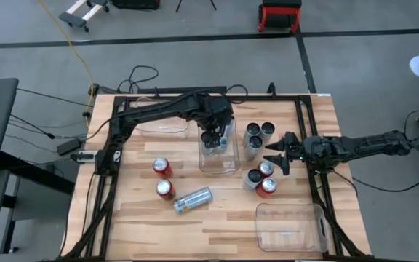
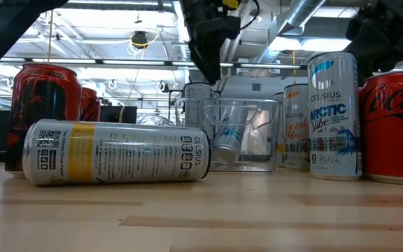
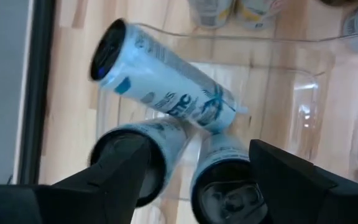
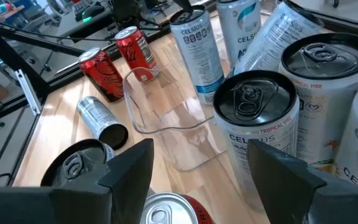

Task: Sort soda cans
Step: Put the white blue soda can into the middle transparent bin

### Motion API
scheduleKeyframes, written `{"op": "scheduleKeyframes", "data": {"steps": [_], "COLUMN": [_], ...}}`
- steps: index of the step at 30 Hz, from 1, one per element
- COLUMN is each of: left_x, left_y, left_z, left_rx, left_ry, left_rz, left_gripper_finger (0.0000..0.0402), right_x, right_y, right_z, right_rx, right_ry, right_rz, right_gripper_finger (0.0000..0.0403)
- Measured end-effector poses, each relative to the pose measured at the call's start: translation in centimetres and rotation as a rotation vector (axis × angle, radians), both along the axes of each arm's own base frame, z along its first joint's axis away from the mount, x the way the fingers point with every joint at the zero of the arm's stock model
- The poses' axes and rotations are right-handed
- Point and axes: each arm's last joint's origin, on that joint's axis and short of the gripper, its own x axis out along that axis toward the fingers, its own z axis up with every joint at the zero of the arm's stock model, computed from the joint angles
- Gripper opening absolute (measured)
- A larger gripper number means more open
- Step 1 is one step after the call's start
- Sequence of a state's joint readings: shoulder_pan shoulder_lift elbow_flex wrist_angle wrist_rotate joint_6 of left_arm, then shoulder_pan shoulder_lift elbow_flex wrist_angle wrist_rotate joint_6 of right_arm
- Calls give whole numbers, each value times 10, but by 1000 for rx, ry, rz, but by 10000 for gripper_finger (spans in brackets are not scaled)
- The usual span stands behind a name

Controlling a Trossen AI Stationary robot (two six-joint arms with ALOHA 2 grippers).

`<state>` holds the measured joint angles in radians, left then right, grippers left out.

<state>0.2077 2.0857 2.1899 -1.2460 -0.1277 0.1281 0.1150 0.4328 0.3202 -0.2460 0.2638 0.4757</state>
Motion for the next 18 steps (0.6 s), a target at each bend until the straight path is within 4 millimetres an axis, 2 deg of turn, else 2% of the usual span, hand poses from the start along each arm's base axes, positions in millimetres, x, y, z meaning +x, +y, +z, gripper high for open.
{"op": "scheduleKeyframes", "data": {"steps": [5,10,18], "left_x": [-5,-18,-37], "left_y": [-1,-12,-42], "left_z": [19,47,73], "left_rx": [17,16,49], "left_ry": [-51,-127,-179], "left_rz": [43,61,80], "left_gripper_finger": [276,269,262], "right_x": [3,5,24], "right_y": [0,-3,-19], "right_z": [10,41,78], "right_rx": [-48,-155,-250], "right_ry": [-101,-173,-98], "right_rz": [19,15,-30], "right_gripper_finger": [281,281,281]}}
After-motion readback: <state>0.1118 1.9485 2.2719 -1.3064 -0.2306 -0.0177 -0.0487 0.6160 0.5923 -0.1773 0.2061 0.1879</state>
